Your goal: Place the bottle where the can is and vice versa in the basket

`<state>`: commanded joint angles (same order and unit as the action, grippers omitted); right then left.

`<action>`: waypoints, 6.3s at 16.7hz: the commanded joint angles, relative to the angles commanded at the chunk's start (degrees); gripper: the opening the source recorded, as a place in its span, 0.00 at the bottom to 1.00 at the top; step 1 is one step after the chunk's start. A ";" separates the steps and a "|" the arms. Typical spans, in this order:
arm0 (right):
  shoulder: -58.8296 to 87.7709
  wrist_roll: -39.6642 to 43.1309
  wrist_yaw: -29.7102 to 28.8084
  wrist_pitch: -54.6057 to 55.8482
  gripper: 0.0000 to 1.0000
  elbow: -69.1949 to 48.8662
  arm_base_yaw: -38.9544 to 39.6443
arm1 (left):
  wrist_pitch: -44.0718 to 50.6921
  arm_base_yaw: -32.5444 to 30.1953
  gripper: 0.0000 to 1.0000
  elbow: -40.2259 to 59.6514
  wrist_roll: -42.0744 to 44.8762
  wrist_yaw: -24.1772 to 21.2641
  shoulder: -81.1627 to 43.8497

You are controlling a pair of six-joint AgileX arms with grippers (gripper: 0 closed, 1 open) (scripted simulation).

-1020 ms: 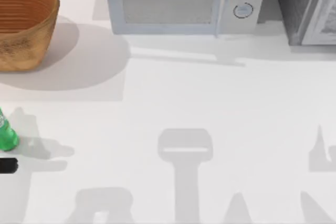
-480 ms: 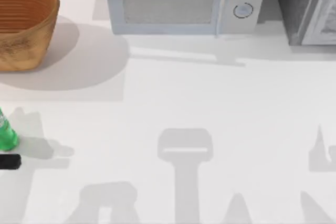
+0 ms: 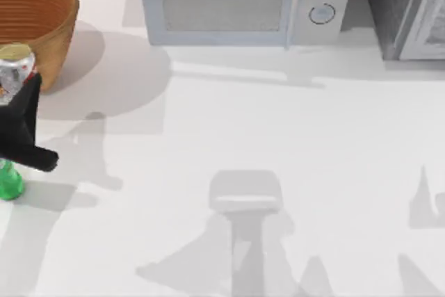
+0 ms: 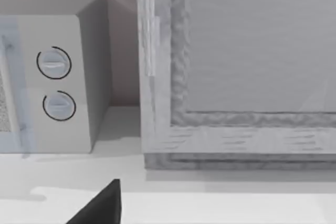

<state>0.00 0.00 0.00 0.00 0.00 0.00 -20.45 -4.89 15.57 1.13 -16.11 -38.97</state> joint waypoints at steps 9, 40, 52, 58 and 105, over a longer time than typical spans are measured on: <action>0.00 0.00 0.00 0.00 1.00 0.00 0.00 | -27.91 -9.09 0.00 21.69 0.47 -23.80 -48.54; 0.00 0.00 0.00 0.00 1.00 0.00 0.00 | -59.92 -19.84 0.75 47.07 0.24 -51.96 -105.30; 0.00 0.00 0.00 0.00 1.00 0.00 0.00 | -59.91 -19.65 1.00 47.05 0.24 -51.95 -105.30; 0.00 0.00 0.00 0.00 1.00 0.00 0.00 | -52.59 -16.03 1.00 41.77 -0.34 -45.74 -96.40; 0.00 0.00 0.00 0.00 1.00 0.00 0.00 | -27.31 14.43 1.00 -19.27 2.67 6.97 -16.82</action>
<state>0.00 0.00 0.00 0.00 0.00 0.00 -47.77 9.54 -3.70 3.80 -9.14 -55.79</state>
